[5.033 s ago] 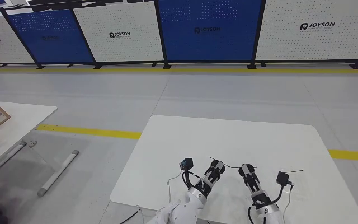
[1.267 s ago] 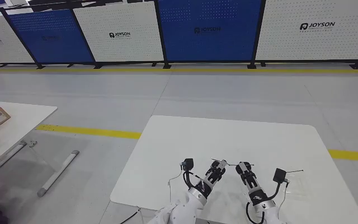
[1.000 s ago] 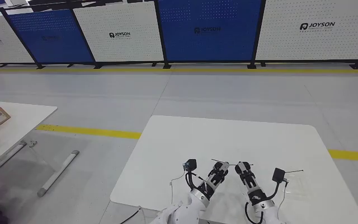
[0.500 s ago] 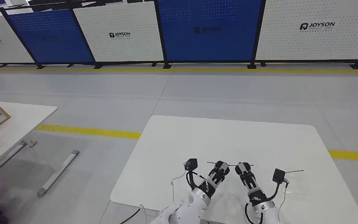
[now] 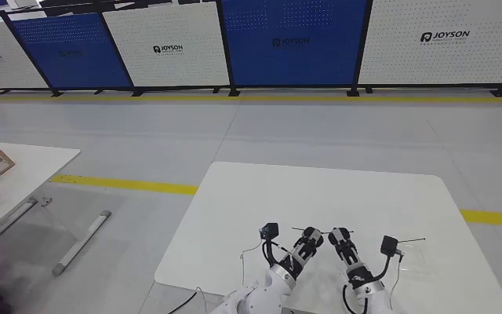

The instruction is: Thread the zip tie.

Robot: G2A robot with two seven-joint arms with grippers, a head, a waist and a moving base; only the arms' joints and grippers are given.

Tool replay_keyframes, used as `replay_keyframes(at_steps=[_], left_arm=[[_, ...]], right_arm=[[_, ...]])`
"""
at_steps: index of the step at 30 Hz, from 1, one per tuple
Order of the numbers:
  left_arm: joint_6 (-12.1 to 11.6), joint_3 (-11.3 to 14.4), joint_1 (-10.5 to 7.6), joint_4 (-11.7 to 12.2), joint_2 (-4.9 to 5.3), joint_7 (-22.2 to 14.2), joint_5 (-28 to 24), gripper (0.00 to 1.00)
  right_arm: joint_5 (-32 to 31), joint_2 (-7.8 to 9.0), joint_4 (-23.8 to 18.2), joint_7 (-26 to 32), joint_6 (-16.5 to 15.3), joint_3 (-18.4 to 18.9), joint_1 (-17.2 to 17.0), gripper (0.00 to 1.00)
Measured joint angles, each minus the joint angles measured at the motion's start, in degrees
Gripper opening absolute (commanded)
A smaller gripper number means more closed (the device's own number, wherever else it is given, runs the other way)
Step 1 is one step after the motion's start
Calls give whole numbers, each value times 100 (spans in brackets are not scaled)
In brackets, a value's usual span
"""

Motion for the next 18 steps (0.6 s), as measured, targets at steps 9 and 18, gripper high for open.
replay_keyframes(at_steps=[9, 18], left_arm=[[-28, -44, 44, -33, 15, -174, -5, 0], [-48, -80, 79, -55, 22, -172, 41, 49]], right_arm=[[-105, -16, -9, 123, 169, -65, 57, 0], [-145, -29, -19, 90, 229, -60, 50, 0]])
